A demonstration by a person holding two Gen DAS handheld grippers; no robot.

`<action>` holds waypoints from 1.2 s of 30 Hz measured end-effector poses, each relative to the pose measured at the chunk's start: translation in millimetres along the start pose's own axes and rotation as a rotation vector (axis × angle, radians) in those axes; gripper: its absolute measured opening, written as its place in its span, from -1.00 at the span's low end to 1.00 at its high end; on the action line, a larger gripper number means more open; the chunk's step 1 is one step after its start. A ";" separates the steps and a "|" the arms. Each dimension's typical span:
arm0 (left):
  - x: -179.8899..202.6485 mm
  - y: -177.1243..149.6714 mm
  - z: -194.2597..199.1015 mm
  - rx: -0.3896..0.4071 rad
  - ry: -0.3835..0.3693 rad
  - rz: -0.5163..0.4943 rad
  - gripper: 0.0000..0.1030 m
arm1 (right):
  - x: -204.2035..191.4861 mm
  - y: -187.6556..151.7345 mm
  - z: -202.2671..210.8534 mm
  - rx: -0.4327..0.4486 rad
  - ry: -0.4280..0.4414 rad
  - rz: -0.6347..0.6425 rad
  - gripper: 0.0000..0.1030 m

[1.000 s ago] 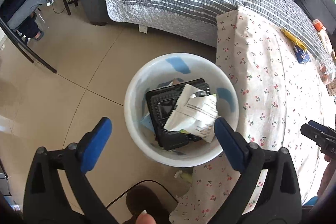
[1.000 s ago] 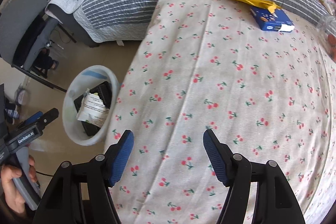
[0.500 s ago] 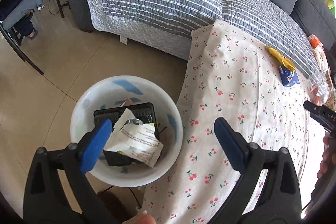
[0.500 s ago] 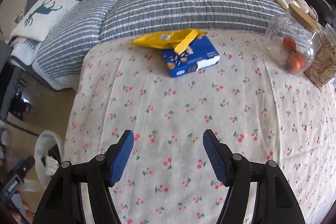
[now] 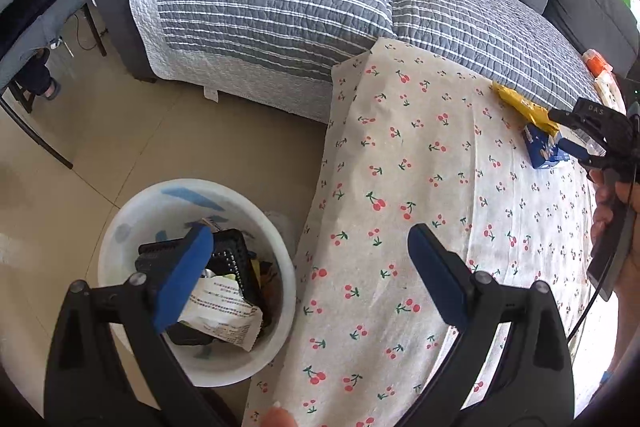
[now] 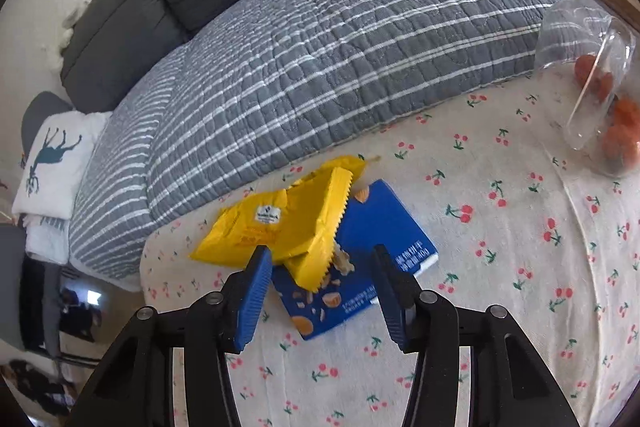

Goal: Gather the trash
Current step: 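Reach the right tool to the yellow wrapper and grasp it, then grasp the blue snack box with the left tool while the right tool holds the yellow wrapper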

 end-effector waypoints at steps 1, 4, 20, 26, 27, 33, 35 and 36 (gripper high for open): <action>1.4 -0.5 -1.0 -0.003 0.002 -0.004 0.90 | -2.2 3.0 -1.9 0.004 0.011 -0.009 -0.01; 5.0 -2.9 -2.7 -0.009 0.011 -0.017 0.90 | -8.9 8.4 -11.4 0.004 0.000 -0.007 -0.16; 65.5 -24.0 -9.6 -0.039 -0.049 -0.193 0.90 | 35.9 -30.8 91.4 0.100 -0.012 0.211 -0.89; 119.6 -28.6 -35.2 -0.100 -0.087 -0.325 0.90 | 129.6 -43.5 144.3 0.137 -0.039 0.159 -0.89; 131.5 -26.5 -40.6 -0.107 -0.095 -0.349 0.90 | 145.8 -46.0 147.5 0.138 -0.039 0.148 -0.89; 211.2 -3.9 -69.6 -0.091 -0.149 -0.517 0.90 | 214.0 -48.3 132.0 0.090 -0.059 0.108 -0.89; 234.0 3.5 -81.6 -0.081 -0.143 -0.583 0.90 | 231.6 -45.1 130.4 0.082 -0.056 0.085 -0.89; 244.4 6.2 -87.0 -0.077 -0.151 -0.605 0.90 | 238.6 -43.7 130.3 0.084 -0.055 0.077 -0.88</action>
Point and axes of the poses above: each gripper's, at about its wrist camera, not at the fingertips, and z roughly against the way its jaws point, x to its right, y to its top, the point moved 8 cm from there along -z, roughly the way its jaws point, and after that the axes turned 14 degrees about -y, right-handed, at the moved point
